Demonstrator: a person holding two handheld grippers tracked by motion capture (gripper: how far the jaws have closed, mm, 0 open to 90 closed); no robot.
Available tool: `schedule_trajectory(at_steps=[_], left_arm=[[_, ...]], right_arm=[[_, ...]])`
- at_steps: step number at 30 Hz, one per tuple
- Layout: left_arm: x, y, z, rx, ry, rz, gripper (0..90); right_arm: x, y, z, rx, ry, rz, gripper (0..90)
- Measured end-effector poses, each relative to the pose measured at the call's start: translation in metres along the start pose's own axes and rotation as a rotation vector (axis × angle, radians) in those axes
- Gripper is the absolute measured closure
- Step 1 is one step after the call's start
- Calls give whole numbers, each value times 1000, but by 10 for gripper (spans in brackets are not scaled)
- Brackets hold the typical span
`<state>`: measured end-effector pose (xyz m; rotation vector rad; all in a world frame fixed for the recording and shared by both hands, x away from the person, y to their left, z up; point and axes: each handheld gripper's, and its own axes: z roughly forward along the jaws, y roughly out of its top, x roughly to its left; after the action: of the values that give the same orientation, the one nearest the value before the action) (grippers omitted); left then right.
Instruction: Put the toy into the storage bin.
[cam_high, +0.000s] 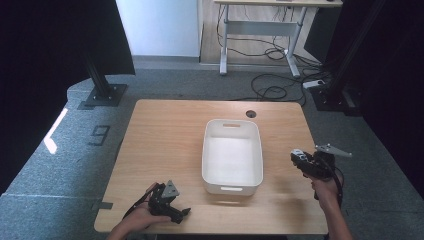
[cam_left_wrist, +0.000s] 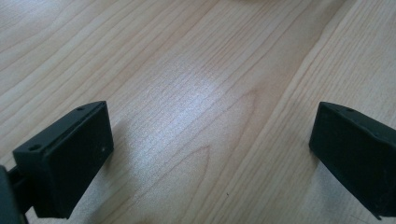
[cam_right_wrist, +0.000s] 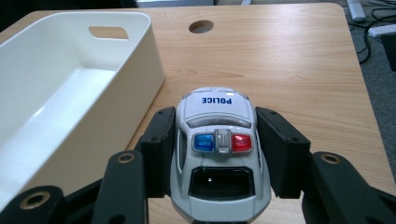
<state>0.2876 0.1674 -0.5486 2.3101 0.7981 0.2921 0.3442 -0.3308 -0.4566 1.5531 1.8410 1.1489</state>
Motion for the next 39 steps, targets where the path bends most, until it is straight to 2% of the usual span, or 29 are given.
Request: schedule_trajectory(at_steps=[39], left_arm=[[0,0,0,-1,-1,0,0]], right_arm=[[35,15,-1,-39,59,-39,502]])
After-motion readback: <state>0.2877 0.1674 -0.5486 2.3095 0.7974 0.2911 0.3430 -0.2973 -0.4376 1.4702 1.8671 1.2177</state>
